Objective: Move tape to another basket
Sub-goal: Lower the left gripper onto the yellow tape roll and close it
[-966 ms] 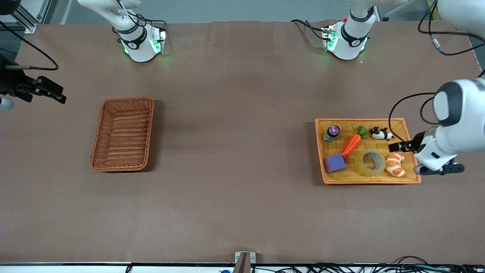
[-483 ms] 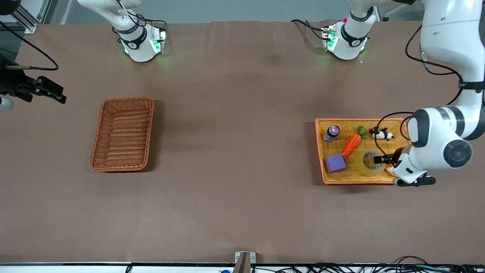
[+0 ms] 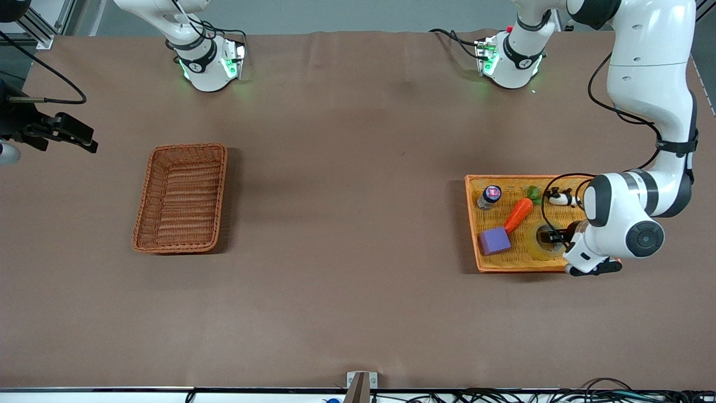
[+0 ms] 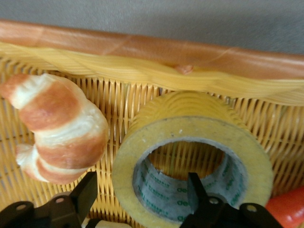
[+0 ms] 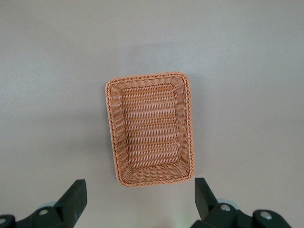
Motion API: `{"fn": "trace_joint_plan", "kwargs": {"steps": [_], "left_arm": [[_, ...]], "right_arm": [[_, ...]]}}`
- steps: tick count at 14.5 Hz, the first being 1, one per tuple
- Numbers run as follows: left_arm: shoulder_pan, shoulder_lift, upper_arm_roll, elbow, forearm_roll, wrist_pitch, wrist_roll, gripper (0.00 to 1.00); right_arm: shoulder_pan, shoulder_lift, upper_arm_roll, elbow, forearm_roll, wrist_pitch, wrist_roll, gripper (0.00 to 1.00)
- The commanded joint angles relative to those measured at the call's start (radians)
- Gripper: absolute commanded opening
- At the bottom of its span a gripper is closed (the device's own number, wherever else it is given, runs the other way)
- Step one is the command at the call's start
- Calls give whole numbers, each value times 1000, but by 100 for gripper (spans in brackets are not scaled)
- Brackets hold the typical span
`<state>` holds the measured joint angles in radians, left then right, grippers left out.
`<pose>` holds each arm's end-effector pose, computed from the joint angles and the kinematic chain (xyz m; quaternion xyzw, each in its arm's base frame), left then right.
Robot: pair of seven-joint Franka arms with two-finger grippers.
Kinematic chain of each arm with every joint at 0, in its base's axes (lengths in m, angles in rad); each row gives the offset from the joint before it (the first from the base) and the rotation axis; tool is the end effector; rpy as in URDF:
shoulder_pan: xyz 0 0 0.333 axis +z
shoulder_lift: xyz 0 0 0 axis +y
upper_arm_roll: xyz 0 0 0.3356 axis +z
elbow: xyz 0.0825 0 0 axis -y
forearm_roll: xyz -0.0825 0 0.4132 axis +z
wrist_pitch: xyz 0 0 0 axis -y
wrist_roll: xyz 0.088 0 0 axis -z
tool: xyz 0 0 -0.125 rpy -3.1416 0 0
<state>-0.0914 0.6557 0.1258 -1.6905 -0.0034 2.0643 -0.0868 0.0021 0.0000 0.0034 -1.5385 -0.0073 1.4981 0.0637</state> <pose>0.6731 0.0175 0.1768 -0.9883 -0.0534 0.1369 0.0419 0.5757 0.0022 0.6360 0.9994 -0.0293 -0.0201 0.0043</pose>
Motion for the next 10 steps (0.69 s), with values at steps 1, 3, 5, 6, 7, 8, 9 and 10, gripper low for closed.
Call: {"fn": "trace_joint_plan", "kwargs": {"steps": [1,3,5,6,7,8,9,10], "left_arm": [[-7,1,6,-17,-1,17,-51,52],[-8,2,6,-15,0,17,-121,5],[-5,-7,6,-12,0,10,-117,0],[-5,-20,6,-11,2,5,-111,0],[-4,-39,6,-11,2,0,-103,0],[-1,-62,5,-11,3,-19,-102,0],[-1,-91,3,-6,3,-53,-102,0],[-1,-123,-1,-3,3,-88,-102,0]], "right_arm": [[1,-9,-2,-11,-8,-2,-8,100],[1,-9,-2,-11,-8,-2,-8,100],[1,-9,-2,-11,-8,-2,-8,100],[1,-9,-2,-11,-8,-2,-8,100],[1,-9,-2,-11,-8,-2,-8,100],[1,-9,-2,-11,-10,-2,-8,100],[1,-9,-2,-11,-10,-2,-8,100],[1,-9,-2,-11,-8,-2,-8,100]]}}
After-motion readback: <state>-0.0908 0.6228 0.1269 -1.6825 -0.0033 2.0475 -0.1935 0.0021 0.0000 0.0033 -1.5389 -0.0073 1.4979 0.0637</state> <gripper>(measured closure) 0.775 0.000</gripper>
